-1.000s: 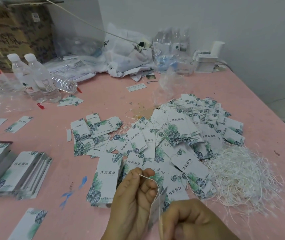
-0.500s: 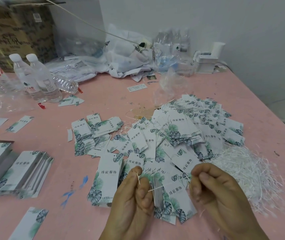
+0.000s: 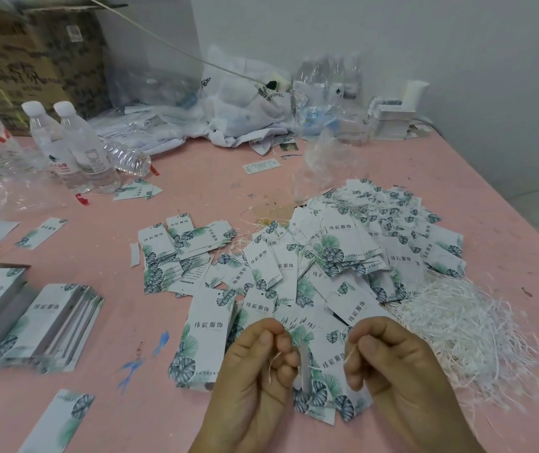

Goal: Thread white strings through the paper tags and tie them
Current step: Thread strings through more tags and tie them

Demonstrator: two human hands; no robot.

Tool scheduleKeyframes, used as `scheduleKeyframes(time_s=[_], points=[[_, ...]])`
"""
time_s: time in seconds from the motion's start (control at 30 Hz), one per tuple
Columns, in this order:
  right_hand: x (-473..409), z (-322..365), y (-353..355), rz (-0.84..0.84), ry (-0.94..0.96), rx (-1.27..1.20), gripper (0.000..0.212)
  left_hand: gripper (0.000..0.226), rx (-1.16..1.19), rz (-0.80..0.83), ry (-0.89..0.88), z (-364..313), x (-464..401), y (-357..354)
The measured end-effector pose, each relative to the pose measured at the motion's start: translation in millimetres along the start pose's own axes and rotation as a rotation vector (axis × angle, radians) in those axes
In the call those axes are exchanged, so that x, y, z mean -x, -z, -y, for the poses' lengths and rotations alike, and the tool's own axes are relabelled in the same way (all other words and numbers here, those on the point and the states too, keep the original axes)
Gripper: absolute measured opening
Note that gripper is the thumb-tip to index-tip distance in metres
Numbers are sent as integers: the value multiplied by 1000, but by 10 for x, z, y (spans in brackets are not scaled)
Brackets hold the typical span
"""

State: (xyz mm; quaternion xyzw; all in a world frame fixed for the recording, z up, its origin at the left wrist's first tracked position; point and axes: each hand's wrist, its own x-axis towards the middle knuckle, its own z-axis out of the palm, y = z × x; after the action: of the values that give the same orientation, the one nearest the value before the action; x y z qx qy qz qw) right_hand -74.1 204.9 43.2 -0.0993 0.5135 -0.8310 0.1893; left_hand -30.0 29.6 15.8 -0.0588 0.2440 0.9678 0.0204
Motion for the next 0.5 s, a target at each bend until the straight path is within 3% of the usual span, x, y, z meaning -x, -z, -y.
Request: scheduleKeyframes(time_s=[0.07,0.13,0.23,0.3,0.37,0.4,0.47,0.5], points=[[-6,-4,-1,-45,-1,-38,50,55,100,80,30,3,-11,61],[-20,8,22,-86,-11,-132,52,40,185,120,56,-45,12,-23],[-43,49,51,-127,-37,-235,51,52,170,9,-39,-140,20,44],[-46,27,64,-121,-50,-227,36,58,153,9,-92,-105,25,77],[-47,-11,44,-113,-59,-222,8,58,101,6,-120,-85,25,83],[-48,-31,38,-107,-73,-225,10,53,84,31,-124,-49,18,85],[-45,-48,28,-90,-91,-216,39,33,116,139,-24,52,11,43],[-43,-48,17,-93,-96,-205,48,39,106,150,-2,36,10,24]])
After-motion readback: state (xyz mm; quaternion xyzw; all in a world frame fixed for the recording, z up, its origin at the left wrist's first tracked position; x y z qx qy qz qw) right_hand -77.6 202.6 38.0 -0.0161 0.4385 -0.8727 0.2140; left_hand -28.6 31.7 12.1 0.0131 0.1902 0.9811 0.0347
